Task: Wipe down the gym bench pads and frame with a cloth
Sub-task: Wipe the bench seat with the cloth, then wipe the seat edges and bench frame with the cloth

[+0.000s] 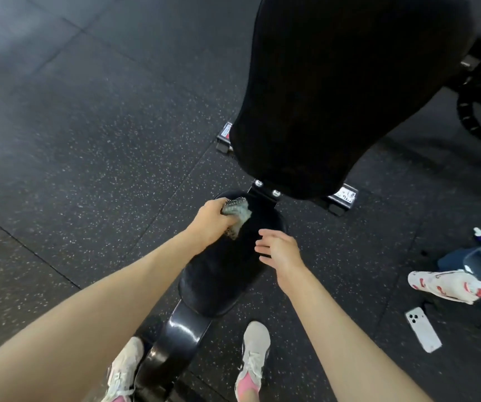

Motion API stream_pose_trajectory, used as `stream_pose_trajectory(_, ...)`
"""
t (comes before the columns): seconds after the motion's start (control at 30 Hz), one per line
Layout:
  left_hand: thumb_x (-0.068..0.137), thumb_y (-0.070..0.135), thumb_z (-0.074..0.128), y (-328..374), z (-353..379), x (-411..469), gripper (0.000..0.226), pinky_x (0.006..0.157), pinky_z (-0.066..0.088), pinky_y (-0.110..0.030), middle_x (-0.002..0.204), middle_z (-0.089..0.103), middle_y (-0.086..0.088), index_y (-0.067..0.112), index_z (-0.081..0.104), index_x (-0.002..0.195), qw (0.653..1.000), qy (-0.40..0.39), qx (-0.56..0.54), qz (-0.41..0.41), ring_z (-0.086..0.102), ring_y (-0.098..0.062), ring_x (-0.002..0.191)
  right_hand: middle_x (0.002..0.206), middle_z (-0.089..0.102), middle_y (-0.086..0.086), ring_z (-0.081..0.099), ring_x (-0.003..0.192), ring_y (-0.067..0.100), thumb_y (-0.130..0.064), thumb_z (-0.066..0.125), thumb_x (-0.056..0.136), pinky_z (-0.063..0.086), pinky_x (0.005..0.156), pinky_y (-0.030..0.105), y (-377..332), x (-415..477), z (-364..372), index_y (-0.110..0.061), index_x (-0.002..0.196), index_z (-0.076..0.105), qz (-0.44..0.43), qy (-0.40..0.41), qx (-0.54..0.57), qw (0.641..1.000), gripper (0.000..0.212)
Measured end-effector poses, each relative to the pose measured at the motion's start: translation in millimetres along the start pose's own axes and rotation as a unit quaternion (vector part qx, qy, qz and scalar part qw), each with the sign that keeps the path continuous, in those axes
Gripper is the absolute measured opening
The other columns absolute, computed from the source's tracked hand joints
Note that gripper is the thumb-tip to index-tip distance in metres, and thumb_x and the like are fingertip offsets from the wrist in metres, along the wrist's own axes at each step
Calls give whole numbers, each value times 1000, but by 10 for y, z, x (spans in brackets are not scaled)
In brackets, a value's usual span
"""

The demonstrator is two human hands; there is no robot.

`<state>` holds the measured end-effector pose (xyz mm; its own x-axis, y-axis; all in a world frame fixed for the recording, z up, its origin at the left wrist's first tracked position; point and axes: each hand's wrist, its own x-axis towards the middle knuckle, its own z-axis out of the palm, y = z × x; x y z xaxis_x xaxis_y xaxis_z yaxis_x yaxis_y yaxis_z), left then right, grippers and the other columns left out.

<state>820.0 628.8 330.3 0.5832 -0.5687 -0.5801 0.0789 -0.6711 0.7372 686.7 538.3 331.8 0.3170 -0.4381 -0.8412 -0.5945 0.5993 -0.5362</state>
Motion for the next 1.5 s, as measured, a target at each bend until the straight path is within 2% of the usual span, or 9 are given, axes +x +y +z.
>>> stream_pose_trajectory(0.07,92,10,59,301,113,-80,10,84,56,-36,100,69,-8,10,62,102,984,-33,-168,-52,66,-19,91,110,63,8,61,104,19,-3,50,95,50,89,33,-165,-112,-89,-13,116,61,-6,-29,22,999,26)
stream_pose_trajectory(0.2,96,21,57,751,251,-333,23,77,56,-29,107,71,-7,10,63,114,956,-76,-275,-70,67,-16,94,116,64,5,60,111,18,-7,51,96,49,92,35,-430,-446,-323,-18,127,55,-20,-95,82,992,32)
stream_pose_trajectory(0.43,99,31,50,1318,87,-1053,24,85,50,-32,106,72,-1,16,65,111,971,-88,-218,-54,63,-15,98,114,68,5,60,110,18,4,43,92,47,91,32,-825,-1278,-628,-19,102,66,-77,-118,147,979,35)
stream_pose_trajectory(0.63,97,25,55,1706,-105,-1646,23,75,48,-29,104,70,-10,11,64,113,980,-84,-181,-16,60,-18,90,108,71,9,67,98,18,-5,54,94,53,76,27,-1044,-1929,-744,-9,115,64,-84,-147,170,971,23)
stream_pose_trajectory(0.87,90,39,63,2190,-158,-2162,34,89,48,-37,112,69,-8,19,61,118,974,-106,-199,26,63,-22,102,110,69,11,67,96,20,1,52,94,54,69,26,-1316,-2464,-992,-7,113,63,-129,-109,124,978,22)
stream_pose_trajectory(1.13,86,10,68,2473,-92,-2279,52,77,55,-31,109,63,-9,30,43,128,984,-29,-157,79,65,-21,94,105,68,11,67,95,22,4,53,93,55,74,30,-1446,-2719,-1103,-7,103,61,-146,-91,152,973,17)
stream_pose_trajectory(1.27,87,3,65,2518,-99,-2195,33,78,53,-28,104,66,-5,19,57,114,984,-41,-138,100,64,-17,94,108,67,10,67,97,20,4,56,92,55,73,26,-1492,-2763,-1172,-8,109,58,-157,-114,110,975,21)
stream_pose_trajectory(1.4,80,2,69,2491,-187,-2164,26,75,50,-24,91,67,-2,16,65,102,986,-60,-109,111,63,-13,86,110,67,2,63,104,15,-12,66,89,49,80,26,-1575,-2747,-1173,-21,111,60,-179,-112,-26,977,25)
stream_pose_trajectory(1.5,79,3,70,2491,-293,-2129,26,76,50,-27,90,68,-3,15,66,101,985,-73,-115,108,63,-13,85,106,69,-3,62,97,5,-16,65,91,45,70,15,-1666,-2767,-1079,-22,110,63,-209,-100,-81,969,21)
